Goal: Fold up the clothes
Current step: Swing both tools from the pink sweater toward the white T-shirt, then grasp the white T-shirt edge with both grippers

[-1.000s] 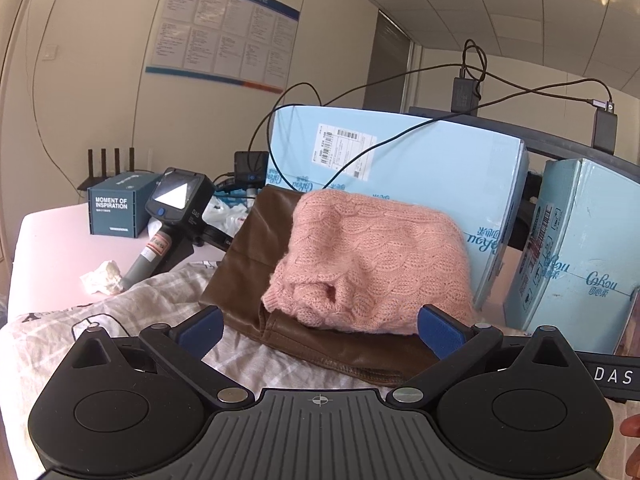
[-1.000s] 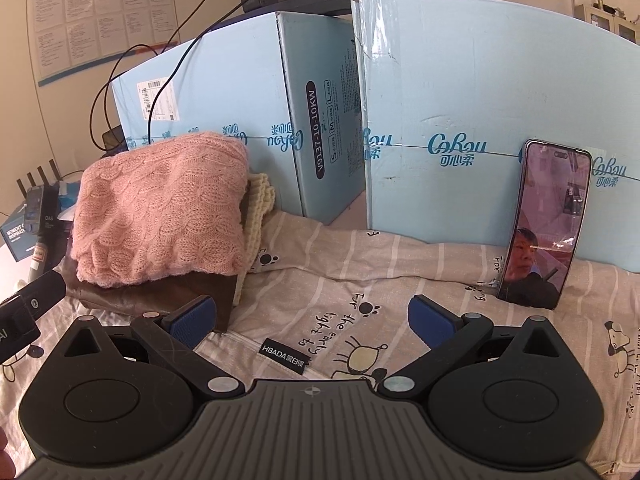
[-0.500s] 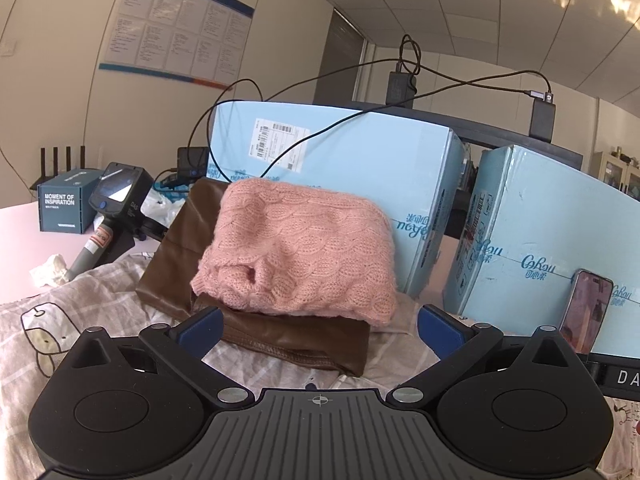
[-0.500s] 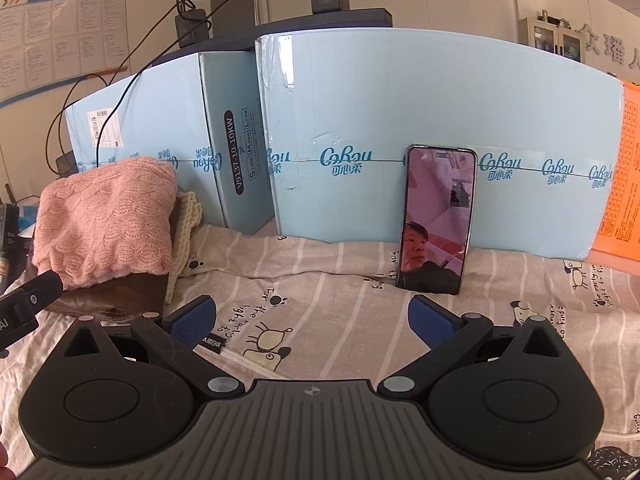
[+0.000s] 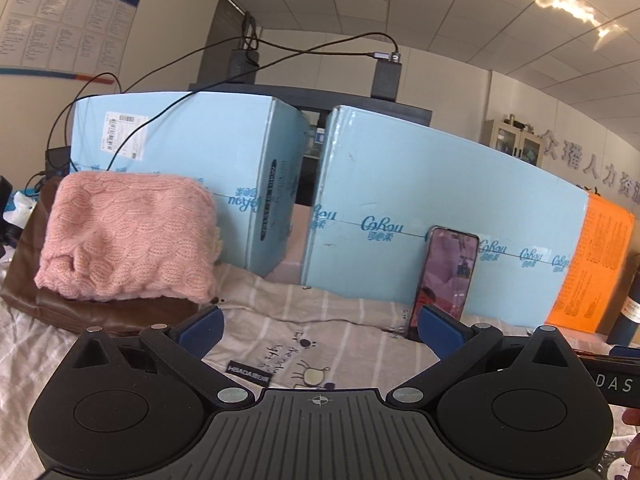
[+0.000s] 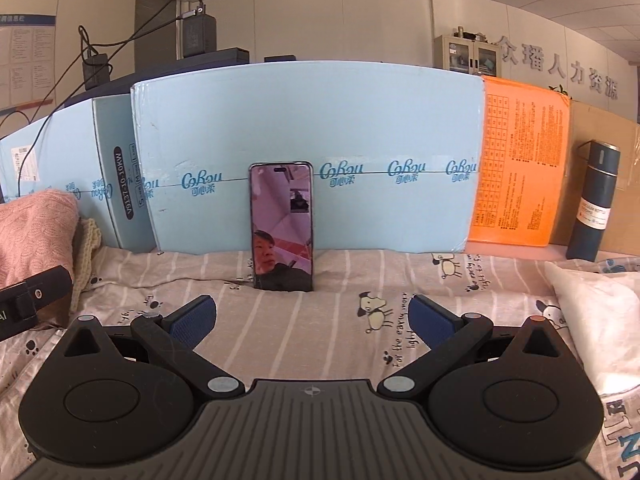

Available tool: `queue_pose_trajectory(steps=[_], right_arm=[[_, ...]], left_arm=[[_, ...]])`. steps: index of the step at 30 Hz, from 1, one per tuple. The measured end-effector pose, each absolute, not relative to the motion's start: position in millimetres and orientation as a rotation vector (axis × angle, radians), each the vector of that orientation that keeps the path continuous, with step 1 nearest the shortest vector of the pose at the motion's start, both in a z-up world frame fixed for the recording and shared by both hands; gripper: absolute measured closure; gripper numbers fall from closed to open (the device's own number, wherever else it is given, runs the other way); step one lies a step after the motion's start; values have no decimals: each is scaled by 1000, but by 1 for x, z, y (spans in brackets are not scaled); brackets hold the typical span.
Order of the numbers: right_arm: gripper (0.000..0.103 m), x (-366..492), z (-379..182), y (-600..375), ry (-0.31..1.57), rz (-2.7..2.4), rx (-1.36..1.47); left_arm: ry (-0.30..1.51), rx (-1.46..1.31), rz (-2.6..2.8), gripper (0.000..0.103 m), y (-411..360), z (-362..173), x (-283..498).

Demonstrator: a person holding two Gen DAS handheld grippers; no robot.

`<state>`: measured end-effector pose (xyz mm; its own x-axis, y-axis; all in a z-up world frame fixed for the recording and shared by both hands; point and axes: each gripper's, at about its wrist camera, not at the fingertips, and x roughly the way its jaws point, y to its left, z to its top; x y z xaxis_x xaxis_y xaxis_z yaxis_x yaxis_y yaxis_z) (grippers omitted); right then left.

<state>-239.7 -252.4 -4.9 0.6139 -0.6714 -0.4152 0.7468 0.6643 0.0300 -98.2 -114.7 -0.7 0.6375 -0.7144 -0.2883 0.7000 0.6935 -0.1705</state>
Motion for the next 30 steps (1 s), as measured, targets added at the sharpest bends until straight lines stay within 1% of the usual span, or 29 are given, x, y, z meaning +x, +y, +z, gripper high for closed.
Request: queue_pose_trajectory(steps=[6, 19, 22, 27, 30], right_arm=[[0, -281, -15, -272, 401, -968, 206], [0, -359, -36, -314, 408, -1177, 271], [0, -387, -40, -325, 368, -1208, 328], [0, -447, -44, -353, 247, -1246, 488], [0, -487, -45, -372, 166, -1283, 579]], left_arm=[[349, 5, -961, 0, -159, 0, -132], [405, 28, -1197, 0, -228, -11, -177], [439, 9, -1268, 0, -242, -12, -185], [491, -38, -1430, 0, -266, -17, -205], [591, -64, -1534, 0, -292, -28, -218]])
